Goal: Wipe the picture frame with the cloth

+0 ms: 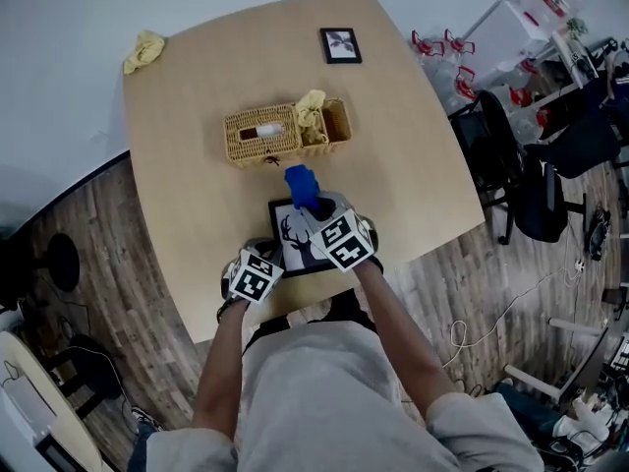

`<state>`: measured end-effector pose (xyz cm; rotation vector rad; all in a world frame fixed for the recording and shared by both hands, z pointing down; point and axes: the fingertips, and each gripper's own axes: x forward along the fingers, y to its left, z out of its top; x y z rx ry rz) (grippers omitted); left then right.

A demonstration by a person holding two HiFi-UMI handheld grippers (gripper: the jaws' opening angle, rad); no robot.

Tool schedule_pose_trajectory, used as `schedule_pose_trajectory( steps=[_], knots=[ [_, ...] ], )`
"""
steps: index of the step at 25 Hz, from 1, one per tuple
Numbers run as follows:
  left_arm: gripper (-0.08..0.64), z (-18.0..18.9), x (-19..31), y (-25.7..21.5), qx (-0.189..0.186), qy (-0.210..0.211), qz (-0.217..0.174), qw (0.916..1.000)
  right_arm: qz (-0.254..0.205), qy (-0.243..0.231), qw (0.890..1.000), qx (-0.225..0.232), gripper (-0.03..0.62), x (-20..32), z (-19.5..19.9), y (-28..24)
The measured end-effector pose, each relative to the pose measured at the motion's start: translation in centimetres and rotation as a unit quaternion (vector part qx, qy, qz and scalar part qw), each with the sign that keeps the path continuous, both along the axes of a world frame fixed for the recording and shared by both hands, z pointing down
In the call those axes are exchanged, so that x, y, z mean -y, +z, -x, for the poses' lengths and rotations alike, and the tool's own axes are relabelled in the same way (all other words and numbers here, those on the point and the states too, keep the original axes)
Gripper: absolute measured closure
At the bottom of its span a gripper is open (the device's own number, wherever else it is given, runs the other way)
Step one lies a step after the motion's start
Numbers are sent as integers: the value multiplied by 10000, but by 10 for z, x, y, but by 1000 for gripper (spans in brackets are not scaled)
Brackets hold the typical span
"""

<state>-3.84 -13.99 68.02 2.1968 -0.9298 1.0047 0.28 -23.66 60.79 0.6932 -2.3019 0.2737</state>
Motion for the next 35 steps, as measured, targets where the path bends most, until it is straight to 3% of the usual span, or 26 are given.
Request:
schedule_pose_trajectory(
  steps=[4, 12, 17, 22, 26, 35],
  knots=[
    [508, -1, 4, 10, 179, 408, 81, 9990, -313, -448, 9948, -863, 538, 21, -16, 19],
    [508, 2, 3, 23, 497, 1115, 176, 9924, -556, -1267, 9676, -2114, 538, 25, -36, 70],
    [508, 3, 1, 28, 691, 1475, 188, 9865, -581, -1067, 9681, -2192, 538, 29, -41, 76],
    [508, 1, -1, 32, 954, 1772, 160, 9794, -539, -1323, 9581, -2481, 538, 21, -42, 93],
    [506, 1, -2, 35, 1168, 1811, 196, 9763, -575, -1264, 9585, -2491, 540, 19, -41, 97],
    [506, 0, -1, 35, 1212, 1811, 224, 9757, -350, -1315, 9617, -2378, 541, 4, -43, 97]
  ],
)
